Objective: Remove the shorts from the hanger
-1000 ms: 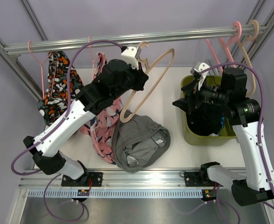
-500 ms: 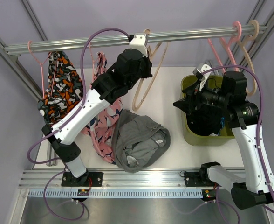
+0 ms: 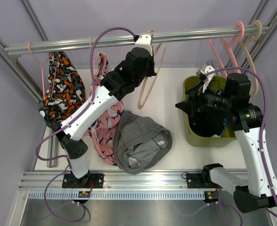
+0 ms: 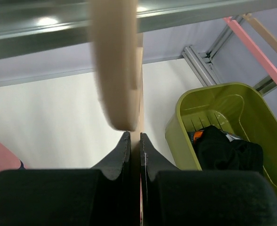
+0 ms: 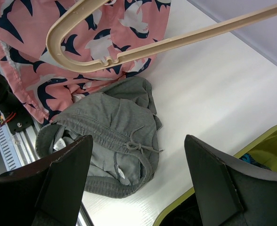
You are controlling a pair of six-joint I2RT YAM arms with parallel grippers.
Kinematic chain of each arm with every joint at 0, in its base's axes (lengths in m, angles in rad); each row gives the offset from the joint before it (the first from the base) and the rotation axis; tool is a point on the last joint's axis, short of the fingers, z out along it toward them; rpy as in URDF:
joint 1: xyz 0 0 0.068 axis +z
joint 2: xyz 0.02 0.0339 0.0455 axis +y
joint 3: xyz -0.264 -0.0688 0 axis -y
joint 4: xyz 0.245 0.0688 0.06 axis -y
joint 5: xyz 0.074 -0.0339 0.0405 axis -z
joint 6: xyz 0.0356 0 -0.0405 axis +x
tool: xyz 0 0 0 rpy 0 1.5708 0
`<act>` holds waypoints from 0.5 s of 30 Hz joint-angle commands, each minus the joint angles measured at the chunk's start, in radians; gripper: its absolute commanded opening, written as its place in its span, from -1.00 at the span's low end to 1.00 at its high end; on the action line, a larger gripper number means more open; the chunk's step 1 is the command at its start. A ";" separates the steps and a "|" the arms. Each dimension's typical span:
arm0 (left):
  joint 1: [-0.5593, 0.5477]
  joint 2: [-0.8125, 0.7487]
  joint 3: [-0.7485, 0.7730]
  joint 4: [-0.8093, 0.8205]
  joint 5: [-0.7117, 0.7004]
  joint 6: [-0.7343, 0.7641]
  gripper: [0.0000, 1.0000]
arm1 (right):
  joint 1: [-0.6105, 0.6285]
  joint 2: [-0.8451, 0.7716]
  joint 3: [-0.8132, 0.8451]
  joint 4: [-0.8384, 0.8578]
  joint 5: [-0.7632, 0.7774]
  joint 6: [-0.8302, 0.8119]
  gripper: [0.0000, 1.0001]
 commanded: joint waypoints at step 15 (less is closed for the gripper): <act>0.038 -0.035 -0.045 0.096 -0.062 0.004 -1.00 | -0.012 -0.022 -0.015 0.041 -0.019 0.021 0.75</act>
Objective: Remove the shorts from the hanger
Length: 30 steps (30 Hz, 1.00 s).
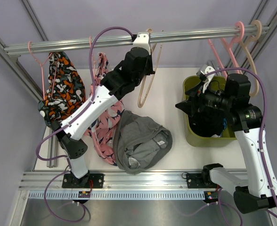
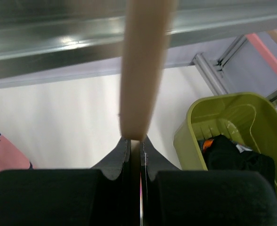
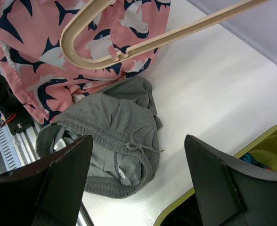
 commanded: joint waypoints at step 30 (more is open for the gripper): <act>0.019 -0.169 -0.263 0.172 0.087 0.000 -0.40 | -0.013 -0.017 -0.003 -0.014 -0.055 -0.055 0.81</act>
